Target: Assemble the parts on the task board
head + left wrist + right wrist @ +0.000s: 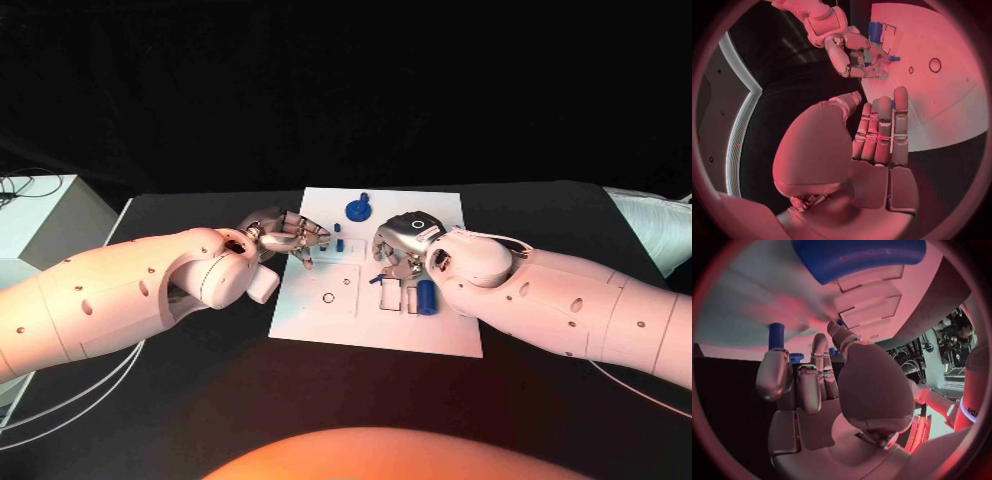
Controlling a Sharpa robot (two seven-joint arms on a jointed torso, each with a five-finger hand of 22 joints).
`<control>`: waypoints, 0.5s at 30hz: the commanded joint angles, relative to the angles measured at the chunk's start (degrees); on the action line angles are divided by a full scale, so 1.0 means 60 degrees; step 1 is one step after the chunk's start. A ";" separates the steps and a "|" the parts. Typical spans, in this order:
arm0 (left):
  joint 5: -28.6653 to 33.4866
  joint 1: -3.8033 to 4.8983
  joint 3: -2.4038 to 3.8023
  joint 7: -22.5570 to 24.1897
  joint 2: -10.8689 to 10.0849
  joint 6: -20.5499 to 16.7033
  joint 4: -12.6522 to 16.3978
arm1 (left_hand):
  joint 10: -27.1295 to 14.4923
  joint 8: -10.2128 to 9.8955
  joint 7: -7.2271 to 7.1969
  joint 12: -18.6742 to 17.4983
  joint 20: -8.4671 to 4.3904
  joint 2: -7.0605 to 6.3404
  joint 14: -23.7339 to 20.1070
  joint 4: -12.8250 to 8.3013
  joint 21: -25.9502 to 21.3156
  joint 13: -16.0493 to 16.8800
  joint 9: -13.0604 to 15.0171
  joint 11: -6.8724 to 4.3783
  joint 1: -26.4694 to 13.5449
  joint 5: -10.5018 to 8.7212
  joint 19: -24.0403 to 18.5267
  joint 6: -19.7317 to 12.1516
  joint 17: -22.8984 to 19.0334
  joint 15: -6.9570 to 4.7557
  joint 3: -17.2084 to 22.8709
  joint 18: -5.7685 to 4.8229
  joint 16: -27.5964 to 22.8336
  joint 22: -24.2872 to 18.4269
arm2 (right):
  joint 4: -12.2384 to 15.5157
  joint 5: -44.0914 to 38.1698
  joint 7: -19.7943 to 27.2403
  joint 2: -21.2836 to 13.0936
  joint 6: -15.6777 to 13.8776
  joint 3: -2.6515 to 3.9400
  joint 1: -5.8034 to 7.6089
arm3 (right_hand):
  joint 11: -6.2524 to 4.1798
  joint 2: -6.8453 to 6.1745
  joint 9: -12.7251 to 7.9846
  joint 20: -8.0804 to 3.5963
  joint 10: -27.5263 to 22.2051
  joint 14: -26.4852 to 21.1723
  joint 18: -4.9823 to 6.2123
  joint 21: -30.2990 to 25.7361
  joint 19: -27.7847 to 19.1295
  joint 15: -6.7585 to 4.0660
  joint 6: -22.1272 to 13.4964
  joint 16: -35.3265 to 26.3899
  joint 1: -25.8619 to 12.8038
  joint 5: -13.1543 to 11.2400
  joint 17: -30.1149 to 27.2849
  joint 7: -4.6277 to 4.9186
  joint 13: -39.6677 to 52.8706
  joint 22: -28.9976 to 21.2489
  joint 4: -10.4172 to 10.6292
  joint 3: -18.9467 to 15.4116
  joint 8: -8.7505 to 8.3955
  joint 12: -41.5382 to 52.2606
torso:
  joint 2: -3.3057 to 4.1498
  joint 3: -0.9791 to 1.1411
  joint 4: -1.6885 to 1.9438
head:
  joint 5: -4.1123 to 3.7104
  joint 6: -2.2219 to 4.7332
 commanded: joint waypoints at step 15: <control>0.0045 0.0000 0.0007 0.0095 0.0033 -0.0015 0.0016 | 0.0083 -0.0043 0.0006 -0.0025 -0.0011 -0.0013 0.0066 0.0012 -0.0044 -0.0010 -0.0009 -0.0004 0.0070 0.0001 0.0080 0.0083 0.0011 -0.0030 0.0040 0.0147 -0.0031 -0.0009 | 0.0086 -0.0001 0.0203 0.0140 -0.0394 0.0000 -0.0018 | 0.0014 -0.0066 -0.0018 -0.0076 -0.0064 0.0523 -0.0180 -0.0028 0.0524 -0.0049 -0.0062 0.0044 -0.0009 -0.0001 0.0486 0.0043 0.0039 0.1310 0.0075 -0.0085 0.0067 0.0055 | 0.0000 -0.0009 0.0003 | 0.0010 -0.0019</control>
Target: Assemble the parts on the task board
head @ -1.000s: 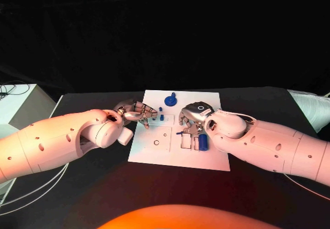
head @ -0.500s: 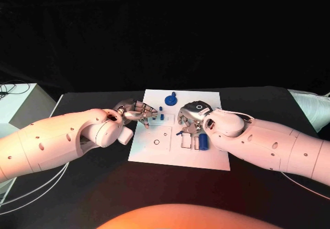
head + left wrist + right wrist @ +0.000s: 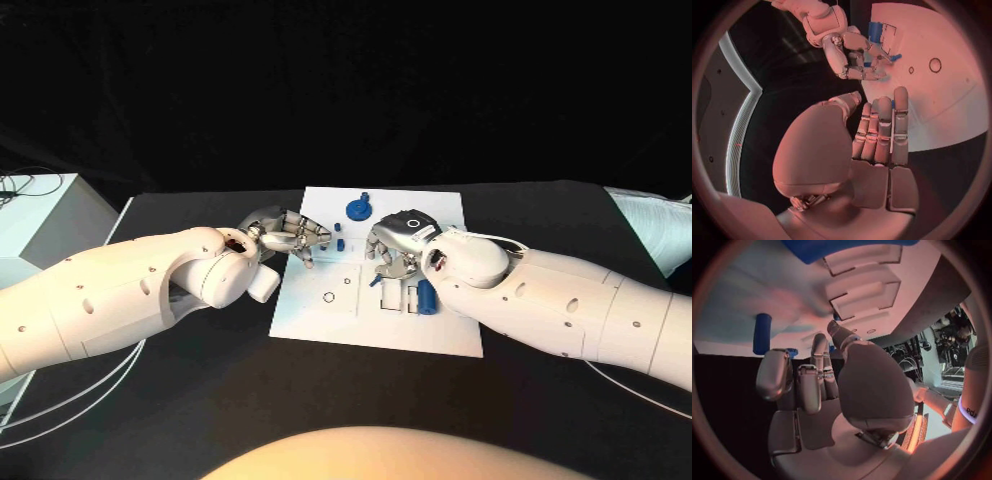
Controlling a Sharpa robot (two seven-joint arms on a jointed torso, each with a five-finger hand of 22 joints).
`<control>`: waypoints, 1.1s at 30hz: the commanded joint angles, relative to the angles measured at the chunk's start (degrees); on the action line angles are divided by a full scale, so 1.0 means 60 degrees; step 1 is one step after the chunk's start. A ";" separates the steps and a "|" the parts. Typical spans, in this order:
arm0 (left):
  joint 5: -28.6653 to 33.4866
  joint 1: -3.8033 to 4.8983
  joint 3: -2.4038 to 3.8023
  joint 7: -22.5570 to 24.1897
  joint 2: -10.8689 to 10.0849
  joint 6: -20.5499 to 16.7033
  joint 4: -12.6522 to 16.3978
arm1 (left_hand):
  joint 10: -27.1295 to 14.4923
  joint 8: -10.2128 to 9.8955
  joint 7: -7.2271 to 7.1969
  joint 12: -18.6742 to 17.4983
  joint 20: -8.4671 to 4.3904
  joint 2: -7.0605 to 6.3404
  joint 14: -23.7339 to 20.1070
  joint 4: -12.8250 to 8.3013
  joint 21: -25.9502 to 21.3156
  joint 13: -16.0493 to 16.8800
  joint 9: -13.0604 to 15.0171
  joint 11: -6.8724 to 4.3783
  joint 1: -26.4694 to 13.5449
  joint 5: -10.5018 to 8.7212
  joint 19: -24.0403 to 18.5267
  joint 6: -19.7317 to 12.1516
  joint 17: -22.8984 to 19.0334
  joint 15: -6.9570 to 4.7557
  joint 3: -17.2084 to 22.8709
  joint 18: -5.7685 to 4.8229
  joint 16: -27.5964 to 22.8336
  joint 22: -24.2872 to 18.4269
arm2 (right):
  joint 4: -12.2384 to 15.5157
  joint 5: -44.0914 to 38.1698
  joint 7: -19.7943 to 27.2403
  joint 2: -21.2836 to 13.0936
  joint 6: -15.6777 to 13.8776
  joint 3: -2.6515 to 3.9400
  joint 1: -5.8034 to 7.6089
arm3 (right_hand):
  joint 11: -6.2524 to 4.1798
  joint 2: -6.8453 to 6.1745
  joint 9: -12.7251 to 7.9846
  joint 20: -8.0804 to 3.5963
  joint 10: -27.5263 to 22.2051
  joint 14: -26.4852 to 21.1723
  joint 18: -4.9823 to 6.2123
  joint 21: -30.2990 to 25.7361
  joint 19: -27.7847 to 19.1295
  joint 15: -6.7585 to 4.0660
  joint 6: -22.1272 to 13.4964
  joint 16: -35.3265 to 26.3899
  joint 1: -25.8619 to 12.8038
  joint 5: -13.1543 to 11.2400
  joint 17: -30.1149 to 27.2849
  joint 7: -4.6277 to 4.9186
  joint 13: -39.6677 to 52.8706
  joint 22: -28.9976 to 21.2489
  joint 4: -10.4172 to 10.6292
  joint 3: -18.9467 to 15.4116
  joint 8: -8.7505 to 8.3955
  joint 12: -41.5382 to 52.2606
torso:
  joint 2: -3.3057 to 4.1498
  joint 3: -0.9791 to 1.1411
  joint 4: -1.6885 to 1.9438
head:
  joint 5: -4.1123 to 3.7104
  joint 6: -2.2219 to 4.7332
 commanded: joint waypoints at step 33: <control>0.0044 -0.0001 0.0007 0.0078 0.0036 0.0000 0.0017 | 0.0115 -0.0056 0.0005 -0.0072 -0.0017 0.0009 0.0074 0.0018 -0.0059 -0.0009 -0.0021 -0.0006 0.0126 -0.0001 0.0102 0.0104 0.0030 -0.0034 0.0047 0.0145 -0.0053 -0.0021 | 0.1156 0.1967 -0.2177 -0.0341 0.1679 0.0120 0.0014 | 0.0322 -0.0371 -0.0484 0.0195 0.2226 0.0996 -0.0490 0.2132 0.0735 0.0245 -0.0614 0.1134 -0.0756 0.2646 0.2512 0.0367 0.6568 0.1995 0.0926 0.0208 -0.0335 0.7085 | 0.0003 0.0006 -0.0009 | 0.0029 0.0016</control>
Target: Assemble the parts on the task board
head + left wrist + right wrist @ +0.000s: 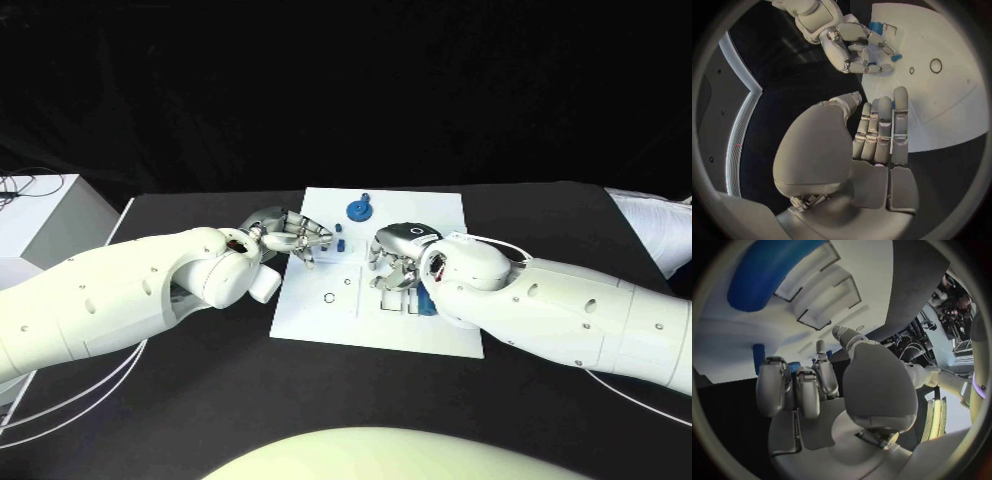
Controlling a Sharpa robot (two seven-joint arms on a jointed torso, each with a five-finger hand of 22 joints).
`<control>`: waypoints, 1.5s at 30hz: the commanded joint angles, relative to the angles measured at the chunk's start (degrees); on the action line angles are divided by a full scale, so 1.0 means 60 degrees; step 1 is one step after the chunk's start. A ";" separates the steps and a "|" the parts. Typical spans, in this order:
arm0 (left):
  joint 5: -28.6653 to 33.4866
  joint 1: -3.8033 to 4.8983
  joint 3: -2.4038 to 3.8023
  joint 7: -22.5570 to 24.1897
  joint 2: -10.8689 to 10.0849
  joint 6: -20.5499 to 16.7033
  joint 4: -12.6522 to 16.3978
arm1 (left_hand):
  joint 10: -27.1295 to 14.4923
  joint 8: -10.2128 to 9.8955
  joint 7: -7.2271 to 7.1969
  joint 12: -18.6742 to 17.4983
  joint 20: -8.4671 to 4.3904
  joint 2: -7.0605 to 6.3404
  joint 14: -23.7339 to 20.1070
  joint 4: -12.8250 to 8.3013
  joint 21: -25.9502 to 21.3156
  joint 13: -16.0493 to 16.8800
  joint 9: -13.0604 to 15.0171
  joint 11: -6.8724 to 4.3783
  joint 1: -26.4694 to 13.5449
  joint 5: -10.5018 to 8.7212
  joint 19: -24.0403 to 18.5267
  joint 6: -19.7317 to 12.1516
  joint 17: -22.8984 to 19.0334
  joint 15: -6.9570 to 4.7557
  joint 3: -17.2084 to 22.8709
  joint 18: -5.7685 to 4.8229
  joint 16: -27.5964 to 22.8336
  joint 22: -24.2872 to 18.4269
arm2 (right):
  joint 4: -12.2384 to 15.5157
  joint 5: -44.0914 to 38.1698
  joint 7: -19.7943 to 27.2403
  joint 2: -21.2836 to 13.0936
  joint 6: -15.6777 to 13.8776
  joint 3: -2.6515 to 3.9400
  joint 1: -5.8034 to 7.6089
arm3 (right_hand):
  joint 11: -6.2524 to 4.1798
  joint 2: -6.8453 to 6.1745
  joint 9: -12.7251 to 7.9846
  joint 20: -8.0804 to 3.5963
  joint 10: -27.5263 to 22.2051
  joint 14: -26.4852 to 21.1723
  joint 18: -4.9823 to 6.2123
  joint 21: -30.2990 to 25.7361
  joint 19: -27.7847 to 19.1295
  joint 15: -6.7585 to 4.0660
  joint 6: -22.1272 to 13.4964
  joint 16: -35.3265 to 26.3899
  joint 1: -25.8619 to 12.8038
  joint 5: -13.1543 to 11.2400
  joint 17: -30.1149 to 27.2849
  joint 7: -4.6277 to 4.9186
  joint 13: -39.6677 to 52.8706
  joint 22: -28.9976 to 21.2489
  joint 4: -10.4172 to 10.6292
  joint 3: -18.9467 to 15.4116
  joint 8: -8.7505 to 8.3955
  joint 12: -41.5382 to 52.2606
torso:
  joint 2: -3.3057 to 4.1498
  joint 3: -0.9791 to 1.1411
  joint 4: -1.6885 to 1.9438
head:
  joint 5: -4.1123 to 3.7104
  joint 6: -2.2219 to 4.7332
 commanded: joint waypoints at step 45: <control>0.0030 0.0001 0.0007 -0.0027 -0.0011 -0.0018 0.0044 | 0.0074 -0.0082 -0.0021 -0.0096 0.0000 0.0030 0.0040 -0.0083 -0.0050 -0.0010 -0.0030 -0.0006 0.0287 0.0019 0.0094 0.0082 0.0037 -0.0009 0.0114 0.0146 -0.0087 -0.0006 | -0.0217 -0.0684 -0.1686 0.0478 0.1448 -0.0003 -0.0114 | 0.0013 -0.0047 0.0047 0.0083 0.0182 0.0981 -0.0249 0.0478 0.0744 0.0067 0.0016 0.0040 0.0344 0.1096 0.2513 -0.0046 0.1084 0.2064 -0.0348 -0.0023 0.0301 0.0397 | 0.0002 -0.0007 -0.0002 | 0.0012 -0.0094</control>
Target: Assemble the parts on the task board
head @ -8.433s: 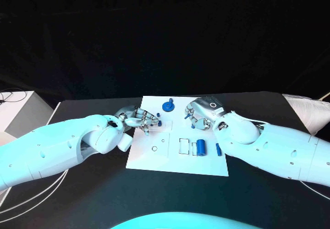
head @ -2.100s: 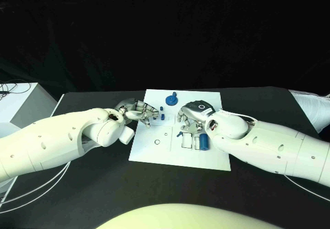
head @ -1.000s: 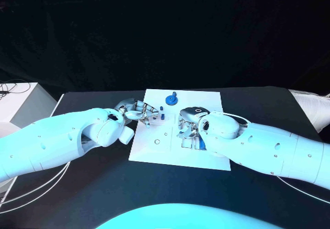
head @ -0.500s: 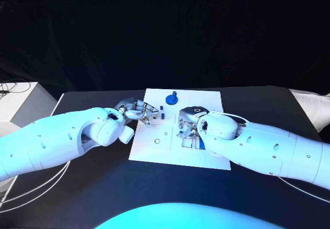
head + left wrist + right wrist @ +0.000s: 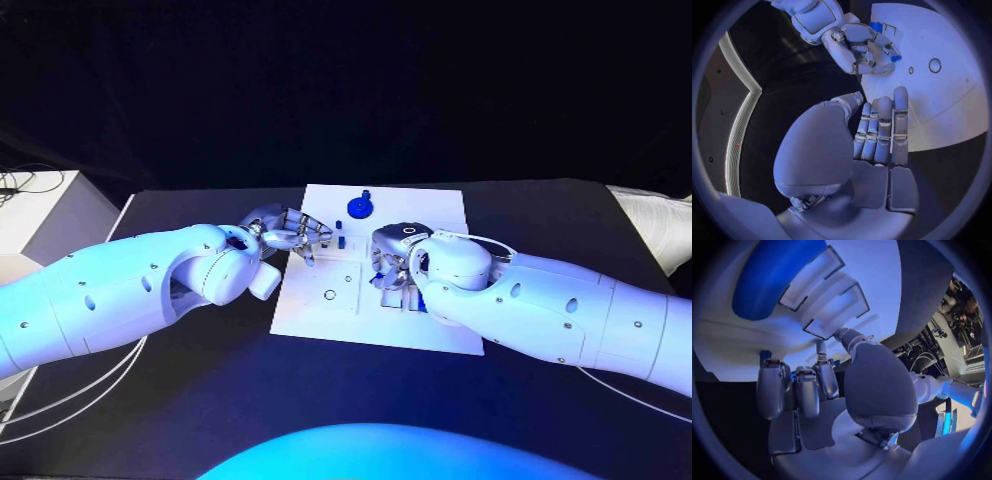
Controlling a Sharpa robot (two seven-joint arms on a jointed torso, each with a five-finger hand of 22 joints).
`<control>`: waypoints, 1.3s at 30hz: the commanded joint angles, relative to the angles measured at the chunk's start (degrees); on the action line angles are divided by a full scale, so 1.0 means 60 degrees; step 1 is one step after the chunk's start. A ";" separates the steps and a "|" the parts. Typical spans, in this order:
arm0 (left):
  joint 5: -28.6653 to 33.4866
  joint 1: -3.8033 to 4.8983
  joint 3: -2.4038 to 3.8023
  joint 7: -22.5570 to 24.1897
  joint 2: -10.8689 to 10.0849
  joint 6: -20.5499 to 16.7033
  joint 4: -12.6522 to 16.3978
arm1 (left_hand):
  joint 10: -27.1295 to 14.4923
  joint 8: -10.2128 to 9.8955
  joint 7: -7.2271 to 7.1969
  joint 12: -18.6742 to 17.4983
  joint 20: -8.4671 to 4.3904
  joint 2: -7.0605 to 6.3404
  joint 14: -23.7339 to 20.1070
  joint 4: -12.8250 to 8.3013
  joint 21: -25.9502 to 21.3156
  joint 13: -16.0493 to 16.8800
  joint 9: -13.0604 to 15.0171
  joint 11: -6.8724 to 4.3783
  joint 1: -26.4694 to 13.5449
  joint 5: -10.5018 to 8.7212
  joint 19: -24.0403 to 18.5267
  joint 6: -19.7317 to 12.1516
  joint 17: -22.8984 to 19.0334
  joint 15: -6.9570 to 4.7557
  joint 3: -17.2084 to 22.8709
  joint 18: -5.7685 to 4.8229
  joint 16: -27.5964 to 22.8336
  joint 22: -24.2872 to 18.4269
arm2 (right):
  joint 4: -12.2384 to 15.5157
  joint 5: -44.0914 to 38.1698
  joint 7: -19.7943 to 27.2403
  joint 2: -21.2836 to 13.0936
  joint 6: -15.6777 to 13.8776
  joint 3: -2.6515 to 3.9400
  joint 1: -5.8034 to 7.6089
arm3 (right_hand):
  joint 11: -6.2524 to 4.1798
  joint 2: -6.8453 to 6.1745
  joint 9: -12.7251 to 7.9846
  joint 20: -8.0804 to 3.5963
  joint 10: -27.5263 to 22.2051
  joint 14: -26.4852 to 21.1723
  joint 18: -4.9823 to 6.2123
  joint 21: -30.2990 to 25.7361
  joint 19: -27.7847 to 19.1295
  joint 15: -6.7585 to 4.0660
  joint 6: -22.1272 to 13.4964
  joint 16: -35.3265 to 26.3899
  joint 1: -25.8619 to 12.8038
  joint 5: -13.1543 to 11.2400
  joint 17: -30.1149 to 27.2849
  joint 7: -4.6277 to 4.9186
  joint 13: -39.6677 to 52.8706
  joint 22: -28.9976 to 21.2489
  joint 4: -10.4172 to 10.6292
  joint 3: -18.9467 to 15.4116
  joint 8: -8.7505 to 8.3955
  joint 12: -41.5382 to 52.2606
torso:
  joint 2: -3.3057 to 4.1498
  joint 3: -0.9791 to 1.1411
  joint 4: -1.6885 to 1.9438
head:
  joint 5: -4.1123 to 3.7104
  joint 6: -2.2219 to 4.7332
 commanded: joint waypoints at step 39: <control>-0.0008 0.0001 0.0007 -0.0081 -0.0007 -0.0045 0.0037 | 0.0097 -0.0068 0.0029 -0.0117 -0.0017 0.0071 0.0037 -0.0109 -0.0008 -0.0012 -0.0030 0.0001 0.0250 0.0016 0.0102 0.0063 0.0028 -0.0015 0.0120 0.0144 -0.0086 0.0022 | -0.0374 -0.0082 0.0628 0.0153 -0.1911 -0.0046 -0.0175 | -0.0385 0.1105 0.0610 -0.0165 0.0678 0.1015 -0.0291 0.0940 0.0843 -0.0266 0.0268 0.0041 -0.0155 -0.2782 0.2513 -0.0423 0.1609 0.2253 -0.0790 0.1645 0.1165 0.0624 | -0.0003 0.0009 -0.0005 | -0.0004 0.0024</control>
